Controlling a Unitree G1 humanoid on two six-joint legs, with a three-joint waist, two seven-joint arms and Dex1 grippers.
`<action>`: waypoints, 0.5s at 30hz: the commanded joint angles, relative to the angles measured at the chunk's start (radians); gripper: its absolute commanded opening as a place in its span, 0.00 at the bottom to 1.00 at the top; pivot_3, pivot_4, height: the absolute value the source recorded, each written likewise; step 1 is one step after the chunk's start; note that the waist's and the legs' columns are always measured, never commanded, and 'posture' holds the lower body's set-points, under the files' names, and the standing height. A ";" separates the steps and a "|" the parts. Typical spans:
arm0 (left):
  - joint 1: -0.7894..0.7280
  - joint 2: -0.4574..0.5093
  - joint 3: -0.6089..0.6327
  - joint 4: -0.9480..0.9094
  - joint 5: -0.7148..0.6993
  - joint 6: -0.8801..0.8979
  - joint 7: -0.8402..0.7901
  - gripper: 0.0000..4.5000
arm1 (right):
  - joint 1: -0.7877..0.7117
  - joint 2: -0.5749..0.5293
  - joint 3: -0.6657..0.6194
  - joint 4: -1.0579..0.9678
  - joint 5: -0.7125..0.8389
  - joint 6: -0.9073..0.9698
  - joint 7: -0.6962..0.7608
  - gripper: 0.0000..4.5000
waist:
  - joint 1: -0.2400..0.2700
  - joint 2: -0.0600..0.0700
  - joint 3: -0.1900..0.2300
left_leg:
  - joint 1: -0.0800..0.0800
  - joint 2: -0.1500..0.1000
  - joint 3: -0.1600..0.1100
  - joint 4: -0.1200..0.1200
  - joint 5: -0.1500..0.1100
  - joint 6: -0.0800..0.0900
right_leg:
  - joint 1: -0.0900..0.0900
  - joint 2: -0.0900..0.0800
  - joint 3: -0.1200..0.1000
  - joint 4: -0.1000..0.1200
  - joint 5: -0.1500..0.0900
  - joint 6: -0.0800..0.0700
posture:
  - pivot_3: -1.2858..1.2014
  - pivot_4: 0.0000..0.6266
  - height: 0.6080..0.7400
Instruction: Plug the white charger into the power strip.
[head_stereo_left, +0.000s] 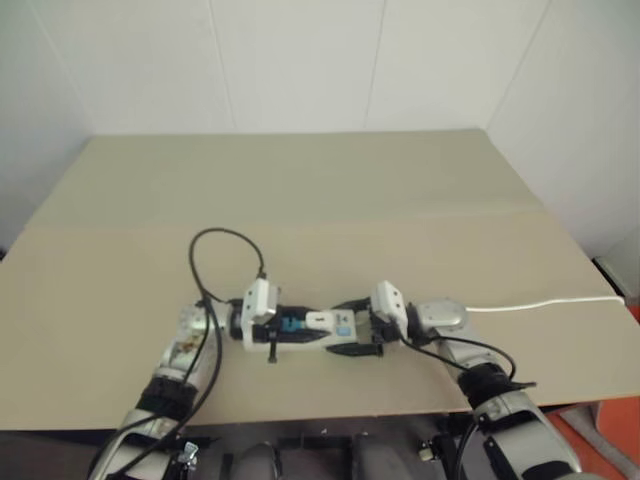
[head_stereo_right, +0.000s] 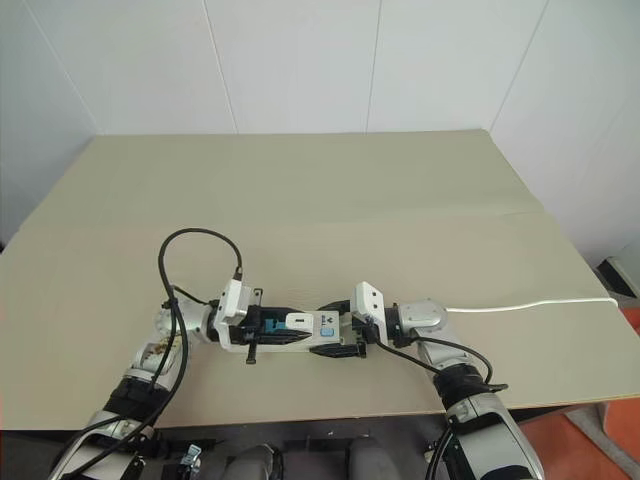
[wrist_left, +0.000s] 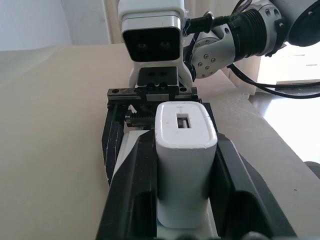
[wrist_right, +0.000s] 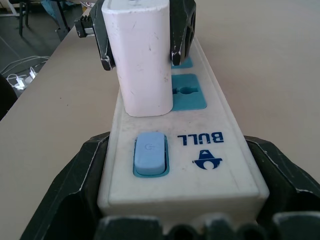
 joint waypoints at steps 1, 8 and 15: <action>0.044 0.068 0.019 0.103 0.068 0.012 0.034 0.22 | 0.025 -0.028 0.022 0.027 -0.046 0.014 0.017 0.76 | 0.000 0.001 0.000 | 0.001 0.000 0.000 0.000 0.000 0.000 | 0.001 0.000 0.000 0.000 0.000 0.000 | 0.52 0.24 1.00; 0.046 0.067 0.018 0.102 0.058 0.029 0.039 0.22 | 0.022 -0.032 0.025 0.030 -0.045 0.012 0.017 0.76 | -0.002 0.001 -0.001 | 0.010 0.000 0.000 -0.003 0.000 0.000 | 0.012 0.000 -0.001 -0.005 -0.001 0.001 | 0.52 0.24 1.00; 0.047 0.086 0.007 0.059 0.023 0.107 -0.012 0.22 | 0.021 -0.031 0.026 0.028 -0.045 0.010 0.018 0.76 | -0.004 0.002 -0.001 | 0.010 0.001 0.000 -0.004 0.000 0.000 | 0.012 0.001 -0.001 -0.006 -0.001 0.001 | 0.52 0.24 1.00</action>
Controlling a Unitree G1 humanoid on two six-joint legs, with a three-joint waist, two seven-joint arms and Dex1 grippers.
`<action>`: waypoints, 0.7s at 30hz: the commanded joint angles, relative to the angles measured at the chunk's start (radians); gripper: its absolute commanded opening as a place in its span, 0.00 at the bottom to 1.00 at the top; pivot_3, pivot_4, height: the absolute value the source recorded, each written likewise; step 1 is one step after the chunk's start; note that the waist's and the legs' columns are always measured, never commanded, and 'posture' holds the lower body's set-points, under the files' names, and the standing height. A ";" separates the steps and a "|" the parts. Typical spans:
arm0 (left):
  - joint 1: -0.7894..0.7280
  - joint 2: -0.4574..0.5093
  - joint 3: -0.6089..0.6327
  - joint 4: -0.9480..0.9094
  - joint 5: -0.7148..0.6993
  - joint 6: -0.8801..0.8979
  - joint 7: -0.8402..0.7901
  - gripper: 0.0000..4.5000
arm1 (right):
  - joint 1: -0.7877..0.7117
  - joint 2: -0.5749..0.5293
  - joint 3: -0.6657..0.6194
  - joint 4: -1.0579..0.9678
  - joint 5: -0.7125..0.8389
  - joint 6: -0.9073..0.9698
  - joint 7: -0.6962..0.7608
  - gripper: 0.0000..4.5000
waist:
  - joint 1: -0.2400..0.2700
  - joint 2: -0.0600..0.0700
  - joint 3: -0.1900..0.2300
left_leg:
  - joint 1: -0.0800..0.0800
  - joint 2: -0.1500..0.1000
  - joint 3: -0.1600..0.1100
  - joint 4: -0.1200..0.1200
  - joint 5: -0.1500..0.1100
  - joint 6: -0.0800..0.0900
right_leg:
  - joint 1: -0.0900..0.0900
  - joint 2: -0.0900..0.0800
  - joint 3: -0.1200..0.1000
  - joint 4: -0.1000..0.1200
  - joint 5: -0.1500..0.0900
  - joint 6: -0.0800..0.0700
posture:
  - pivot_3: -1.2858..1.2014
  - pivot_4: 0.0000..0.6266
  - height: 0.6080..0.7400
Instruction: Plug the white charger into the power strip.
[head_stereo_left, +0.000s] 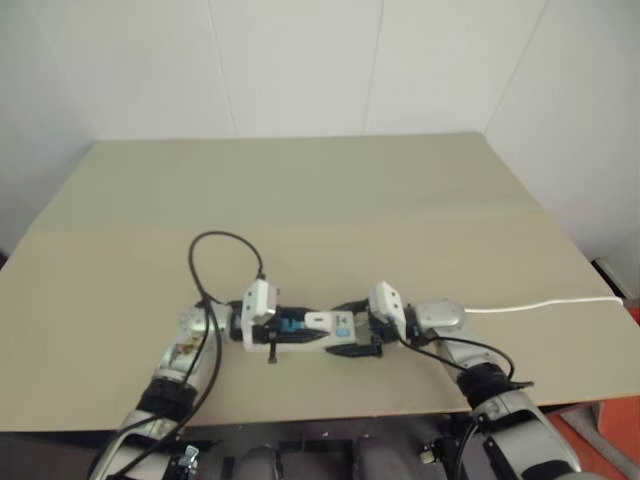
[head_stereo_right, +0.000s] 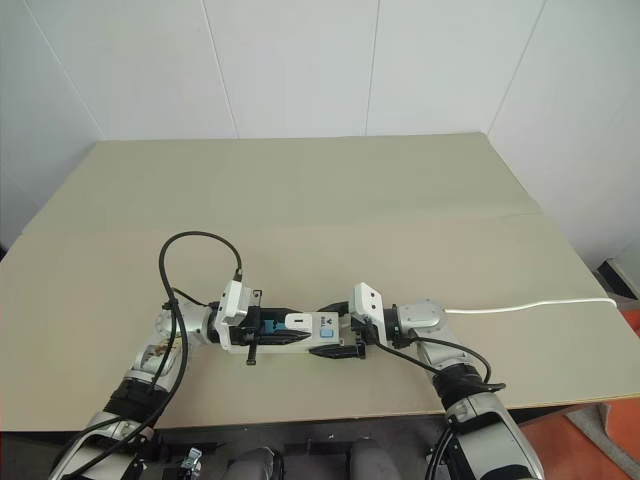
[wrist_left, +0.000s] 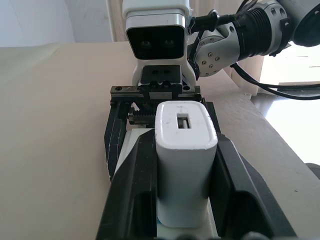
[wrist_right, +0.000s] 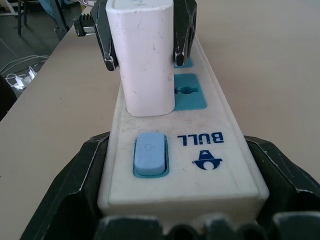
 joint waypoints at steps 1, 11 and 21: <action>0.043 0.083 0.008 0.054 0.032 0.078 -0.020 0.22 | 0.023 -0.032 0.018 0.020 -0.042 0.009 0.023 0.76 | -0.002 0.000 0.000 | 0.000 0.000 0.000 0.000 0.000 0.000 | 0.000 0.000 0.000 0.000 0.000 0.000 | 0.52 0.24 1.00; 0.054 0.080 0.004 0.062 0.039 0.040 -0.021 0.22 | 0.024 -0.035 0.020 0.013 -0.038 0.015 0.021 0.76 | -0.010 0.000 -0.001 | 0.000 0.000 0.000 -0.005 0.000 0.000 | 0.000 0.000 0.000 -0.005 0.000 -0.001 | 0.52 0.24 1.00; 0.106 0.081 0.018 0.052 0.022 0.016 0.002 0.22 | 0.021 -0.047 0.017 0.010 -0.034 0.021 0.030 0.76 | -0.014 0.005 -0.003 | 0.000 0.000 0.000 -0.007 0.000 0.000 | 0.000 0.000 0.001 -0.006 0.000 -0.001 | 0.52 0.24 1.00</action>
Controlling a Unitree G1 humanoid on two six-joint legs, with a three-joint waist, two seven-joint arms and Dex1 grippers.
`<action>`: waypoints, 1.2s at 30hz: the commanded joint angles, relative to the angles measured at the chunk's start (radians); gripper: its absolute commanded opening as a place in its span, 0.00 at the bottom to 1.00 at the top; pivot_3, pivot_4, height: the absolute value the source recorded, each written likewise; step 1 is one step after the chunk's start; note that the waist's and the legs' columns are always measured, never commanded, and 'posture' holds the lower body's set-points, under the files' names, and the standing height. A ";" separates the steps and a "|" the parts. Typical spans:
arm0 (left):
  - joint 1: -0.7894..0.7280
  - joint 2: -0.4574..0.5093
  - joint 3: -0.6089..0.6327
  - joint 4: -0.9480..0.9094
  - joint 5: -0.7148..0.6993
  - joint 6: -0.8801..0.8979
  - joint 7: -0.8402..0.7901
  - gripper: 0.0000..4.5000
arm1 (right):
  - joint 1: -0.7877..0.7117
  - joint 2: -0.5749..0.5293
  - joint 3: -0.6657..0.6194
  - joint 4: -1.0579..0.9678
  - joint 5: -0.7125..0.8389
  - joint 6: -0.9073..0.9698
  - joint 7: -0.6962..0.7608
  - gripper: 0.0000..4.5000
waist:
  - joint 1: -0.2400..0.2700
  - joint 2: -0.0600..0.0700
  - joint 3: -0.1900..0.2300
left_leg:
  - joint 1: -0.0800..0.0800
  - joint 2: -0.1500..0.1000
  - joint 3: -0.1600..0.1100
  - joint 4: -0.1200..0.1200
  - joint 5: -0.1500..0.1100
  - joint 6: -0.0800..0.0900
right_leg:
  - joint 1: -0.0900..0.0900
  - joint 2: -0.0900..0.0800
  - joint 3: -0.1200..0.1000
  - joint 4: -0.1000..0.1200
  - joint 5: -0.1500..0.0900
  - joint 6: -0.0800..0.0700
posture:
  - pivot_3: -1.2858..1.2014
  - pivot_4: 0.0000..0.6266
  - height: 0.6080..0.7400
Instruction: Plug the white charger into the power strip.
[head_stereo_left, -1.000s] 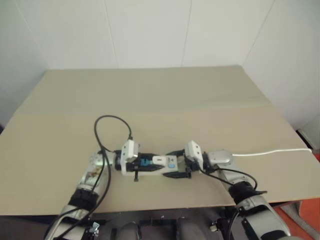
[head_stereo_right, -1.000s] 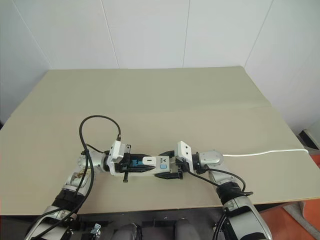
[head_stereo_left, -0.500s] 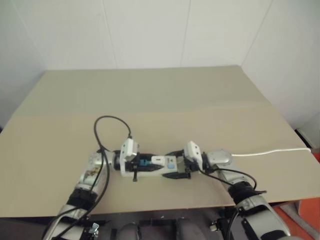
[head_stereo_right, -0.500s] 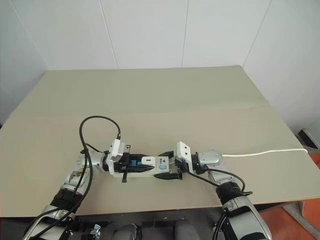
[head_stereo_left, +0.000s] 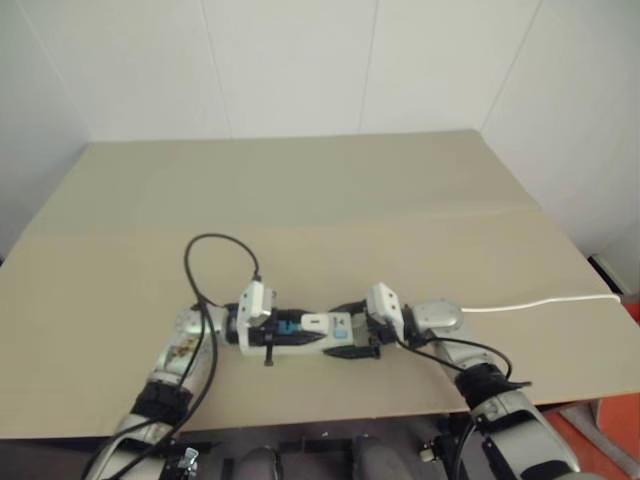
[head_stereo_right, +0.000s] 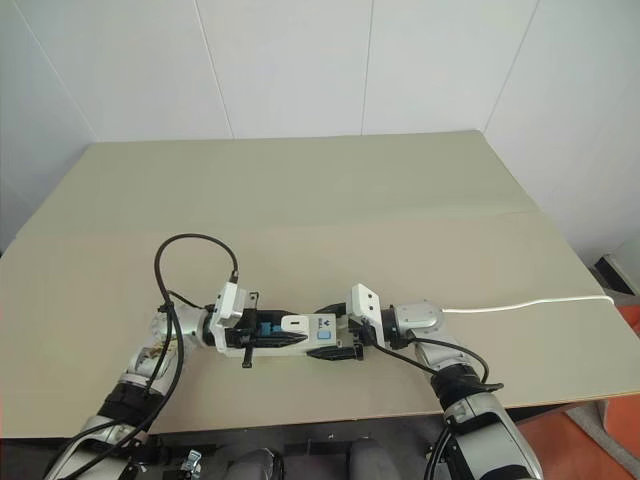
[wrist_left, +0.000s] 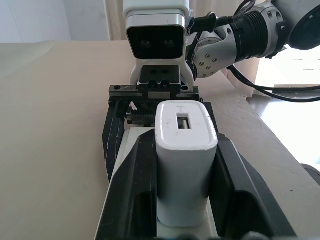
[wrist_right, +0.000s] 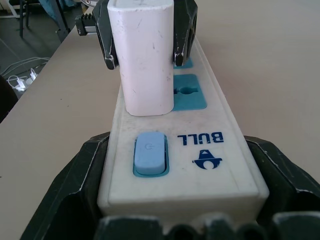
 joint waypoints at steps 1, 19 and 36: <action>0.078 0.064 0.021 0.072 0.042 0.024 0.003 0.22 | 0.021 -0.053 0.004 0.015 -0.036 0.019 0.029 0.76 | 0.000 0.001 0.000 | 0.000 0.000 0.000 0.000 0.000 0.000 | 0.000 0.000 0.000 0.000 0.000 0.000 | 0.52 0.24 1.00; 0.080 0.090 0.020 0.063 0.032 0.059 -0.027 0.89 | 0.011 -0.061 0.008 0.010 -0.032 0.028 0.037 0.76 | 0.035 0.012 -0.007 | 0.001 -0.003 0.000 0.000 0.000 0.000 | 0.003 -0.003 0.000 -0.005 -0.003 0.005 | 0.52 0.24 1.00; -0.062 0.251 0.154 -0.016 -0.046 0.112 -0.129 1.00 | 0.029 -0.064 -0.021 -0.031 -0.011 0.045 0.022 0.76 | 0.042 0.003 0.000 | -0.003 -0.002 0.000 0.000 0.000 0.000 | -0.001 -0.002 -0.001 -0.005 -0.001 0.002 | 0.52 0.24 1.00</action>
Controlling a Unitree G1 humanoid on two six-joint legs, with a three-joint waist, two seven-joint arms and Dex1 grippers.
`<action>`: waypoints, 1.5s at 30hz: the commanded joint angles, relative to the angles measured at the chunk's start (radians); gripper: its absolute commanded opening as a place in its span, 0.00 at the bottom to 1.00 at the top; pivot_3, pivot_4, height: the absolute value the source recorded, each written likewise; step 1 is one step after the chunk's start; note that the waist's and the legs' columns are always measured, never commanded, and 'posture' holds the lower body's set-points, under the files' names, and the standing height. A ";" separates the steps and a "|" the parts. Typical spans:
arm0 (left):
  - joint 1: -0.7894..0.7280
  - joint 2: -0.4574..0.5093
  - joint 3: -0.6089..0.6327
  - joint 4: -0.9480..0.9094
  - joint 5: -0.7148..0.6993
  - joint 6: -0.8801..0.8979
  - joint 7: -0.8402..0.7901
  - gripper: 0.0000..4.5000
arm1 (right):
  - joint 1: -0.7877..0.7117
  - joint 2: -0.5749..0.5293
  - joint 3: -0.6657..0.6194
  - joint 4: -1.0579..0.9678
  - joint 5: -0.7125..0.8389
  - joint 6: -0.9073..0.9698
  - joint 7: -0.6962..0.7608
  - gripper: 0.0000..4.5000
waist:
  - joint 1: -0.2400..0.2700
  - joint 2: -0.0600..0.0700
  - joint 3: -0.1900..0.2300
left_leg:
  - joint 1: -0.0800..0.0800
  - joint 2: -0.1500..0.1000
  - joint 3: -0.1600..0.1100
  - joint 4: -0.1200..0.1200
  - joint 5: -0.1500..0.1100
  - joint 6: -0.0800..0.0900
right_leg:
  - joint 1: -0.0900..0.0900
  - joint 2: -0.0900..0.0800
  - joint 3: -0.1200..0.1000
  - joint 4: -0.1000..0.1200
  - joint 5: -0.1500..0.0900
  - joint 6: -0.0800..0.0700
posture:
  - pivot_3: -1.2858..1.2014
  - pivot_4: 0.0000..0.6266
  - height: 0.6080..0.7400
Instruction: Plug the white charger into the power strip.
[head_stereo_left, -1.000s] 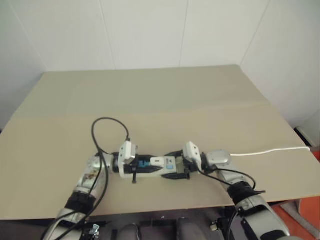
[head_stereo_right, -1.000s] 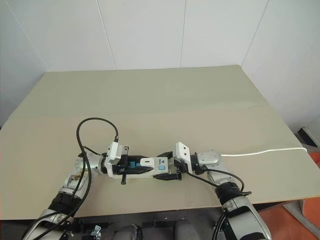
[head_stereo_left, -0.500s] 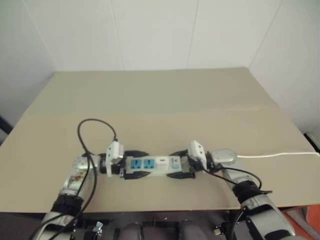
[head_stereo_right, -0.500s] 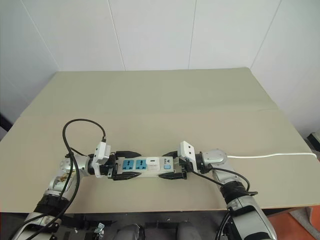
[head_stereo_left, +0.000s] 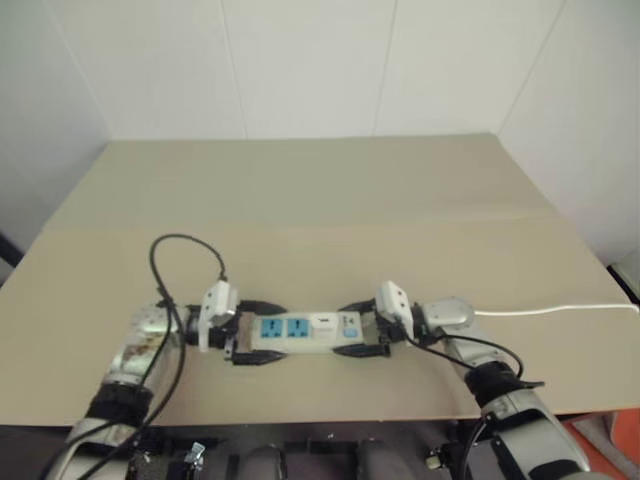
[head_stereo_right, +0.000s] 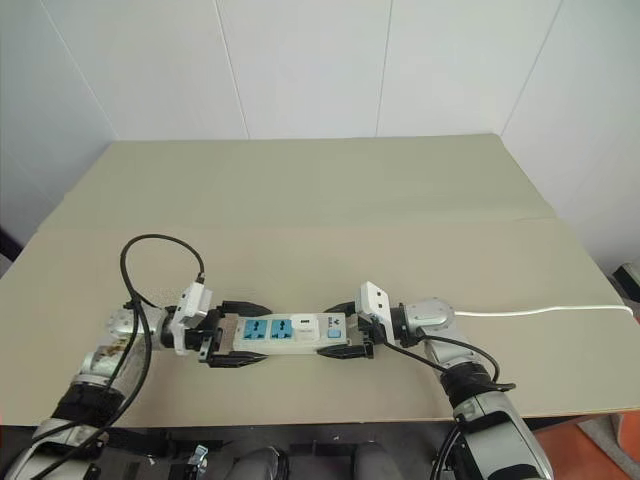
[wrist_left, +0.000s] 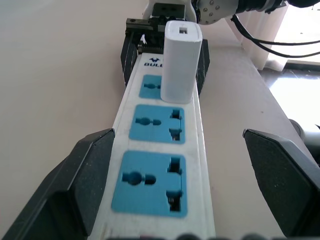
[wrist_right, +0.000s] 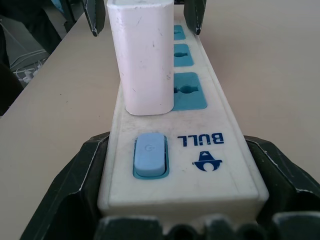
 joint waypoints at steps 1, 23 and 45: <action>-0.068 0.059 0.071 -0.034 -0.032 0.021 -0.014 1.00 | 0.029 -0.021 -0.006 -0.022 -0.015 0.021 -0.003 0.84 | 0.001 -0.005 0.004 | -0.001 0.000 0.000 0.000 0.000 0.000 | -0.001 0.000 0.000 0.000 0.000 -0.001 | 0.52 0.24 1.00; 0.211 0.287 0.390 -0.363 -0.084 0.227 0.210 1.00 | 0.348 -0.354 -0.365 -0.558 0.195 0.230 -0.115 0.99 | 0.005 -0.008 0.017 | -0.023 0.000 -0.001 0.004 0.000 0.000 | -0.020 -0.001 -0.001 0.004 0.001 -0.002 | 0.52 0.24 1.00; 0.348 0.307 0.482 -0.453 -0.160 0.313 0.242 1.00 | 0.416 -0.407 -0.443 -0.619 0.234 0.288 -0.147 0.99 | 0.005 -0.008 0.018 | -0.022 0.000 0.000 0.004 0.000 0.000 | -0.020 -0.001 0.000 0.004 0.001 -0.002 | 0.52 0.24 1.00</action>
